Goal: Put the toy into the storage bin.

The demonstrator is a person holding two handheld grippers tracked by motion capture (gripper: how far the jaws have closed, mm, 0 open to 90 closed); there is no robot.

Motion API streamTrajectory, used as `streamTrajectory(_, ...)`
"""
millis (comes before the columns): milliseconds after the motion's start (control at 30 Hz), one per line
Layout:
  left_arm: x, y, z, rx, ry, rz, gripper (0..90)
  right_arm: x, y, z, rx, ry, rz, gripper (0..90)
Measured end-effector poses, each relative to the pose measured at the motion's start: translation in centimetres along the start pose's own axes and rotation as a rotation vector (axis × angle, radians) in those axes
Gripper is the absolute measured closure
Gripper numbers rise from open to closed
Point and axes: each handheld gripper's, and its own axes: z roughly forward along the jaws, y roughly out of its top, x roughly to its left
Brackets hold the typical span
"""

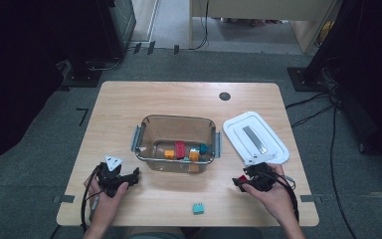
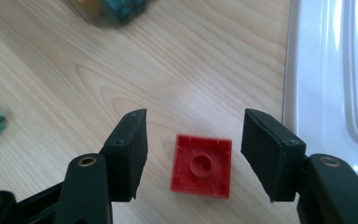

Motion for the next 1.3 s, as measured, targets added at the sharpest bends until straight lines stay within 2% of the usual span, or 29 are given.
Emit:
streamTrajectory(133,0.0,0.0,0.0,0.000,0.000,0.000,10.8,-0.2,-0.9,0.2,0.012,-0.015,0.014,41.5)
streamTrajectory(267,0.0,0.0,0.0,0.000,0.000,0.000,10.8,-0.1,-1.3,0.7,0.046,-0.019,0.004,42.3)
streamTrajectory(400,0.0,0.0,0.0,0.000,0.000,0.000,10.8,-0.1,-1.7,1.0,0.064,-0.048,-0.002,49.7)
streamTrajectory(533,0.0,0.0,0.0,0.000,0.000,0.000,10.8,-0.4,-1.8,0.9,0.056,-0.068,0.011,59.2)
streamTrajectory(700,0.0,0.0,0.0,0.000,0.000,0.000,10.8,-0.8,-1.6,0.4,0.033,-0.075,0.025,59.8)
streamTrajectory(1000,0.0,0.0,0.0,0.000,0.000,0.000,10.8,-1.1,-0.1,-0.8,-0.006,-0.069,0.020,59.9)
streamTrajectory(1300,0.0,0.0,0.0,0.000,0.000,0.000,10.8,-1.7,2.7,-2.3,-0.044,-0.058,0.016,60.0)
